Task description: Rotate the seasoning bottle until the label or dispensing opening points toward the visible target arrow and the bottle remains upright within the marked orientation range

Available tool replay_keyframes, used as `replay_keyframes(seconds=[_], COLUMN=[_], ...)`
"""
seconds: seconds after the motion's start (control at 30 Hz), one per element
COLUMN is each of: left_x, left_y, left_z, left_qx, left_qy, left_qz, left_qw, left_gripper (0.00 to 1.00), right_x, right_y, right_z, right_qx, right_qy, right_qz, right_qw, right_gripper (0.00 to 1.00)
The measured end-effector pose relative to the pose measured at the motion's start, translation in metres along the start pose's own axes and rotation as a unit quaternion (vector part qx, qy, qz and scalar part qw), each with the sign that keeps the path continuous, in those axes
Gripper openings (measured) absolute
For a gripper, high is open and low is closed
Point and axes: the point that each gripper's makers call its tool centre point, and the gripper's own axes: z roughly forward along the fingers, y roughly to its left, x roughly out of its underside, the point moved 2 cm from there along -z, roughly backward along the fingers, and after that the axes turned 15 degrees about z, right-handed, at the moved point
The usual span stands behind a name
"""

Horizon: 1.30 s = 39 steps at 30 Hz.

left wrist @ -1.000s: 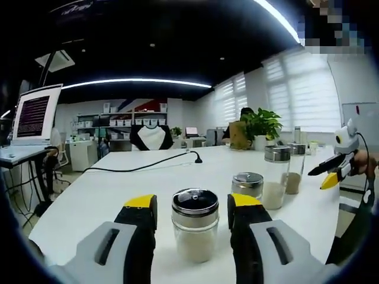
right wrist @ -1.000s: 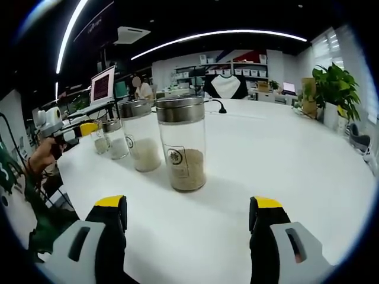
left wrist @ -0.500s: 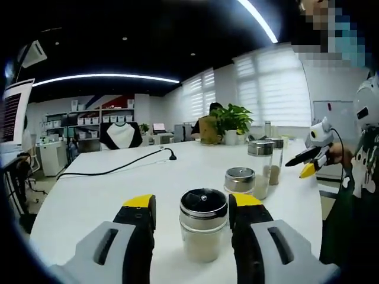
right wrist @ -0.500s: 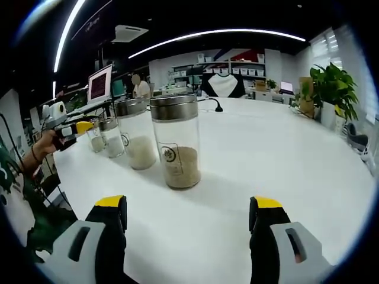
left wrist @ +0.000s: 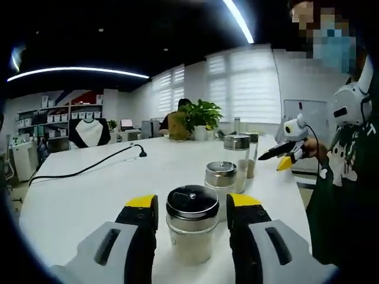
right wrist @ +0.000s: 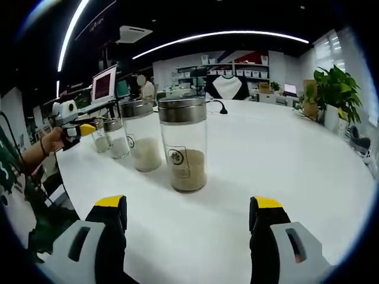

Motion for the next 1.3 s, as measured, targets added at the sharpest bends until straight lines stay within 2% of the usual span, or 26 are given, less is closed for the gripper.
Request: replay_keyframes(seconds=[0.13, 0.2, 0.23, 0.3, 0.5, 1.3], left_x=[-0.0013, -0.0035, -0.0018, 0.0034, 0.0039, 0.0053], left_y=[-0.0001, 0.0006, 0.0024, 0.0045, 0.0001, 0.0007], left_z=[0.0017, 0.0017, 0.0019, 0.0018, 0.0048, 0.0037], left_qx=[0.016, 0.02, 0.017, 0.014, 0.025, 0.008], left_qy=[-0.013, -0.023, -0.017, 0.0, -0.003, 0.005], left_qz=[-0.008, -0.024, -0.027, -0.008, -0.017, -0.02], left_qw=[0.9998, 0.9992, 0.9994, 0.9999, 0.9995, 0.9998], left_gripper=[0.48, 0.45, 0.43, 0.42, 0.38, 0.37], right_x=[-0.0011, -0.0019, -0.0019, -0.0022, -0.0028, -0.0016], right_y=[0.0001, 0.0005, -0.0003, -0.0011, -0.0013, -0.0032], right_z=[-0.0007, -0.0013, -0.0016, -0.0021, -0.0027, -0.0018], right_qx=[-0.001, -0.002, 0.0, 0.002, 0.003, 0.006], right_qy=[-0.003, -0.004, -0.003, -0.004, -0.005, -0.003], right_qz=[0.003, 0.004, 0.001, 0.0, 0.0, 0.004], right_qw=[1.0, 1.0, 1.0, 1.0, 1.0, 1.0], right_gripper=[0.87, 0.87, 0.87, 0.87, 0.87, 0.87])
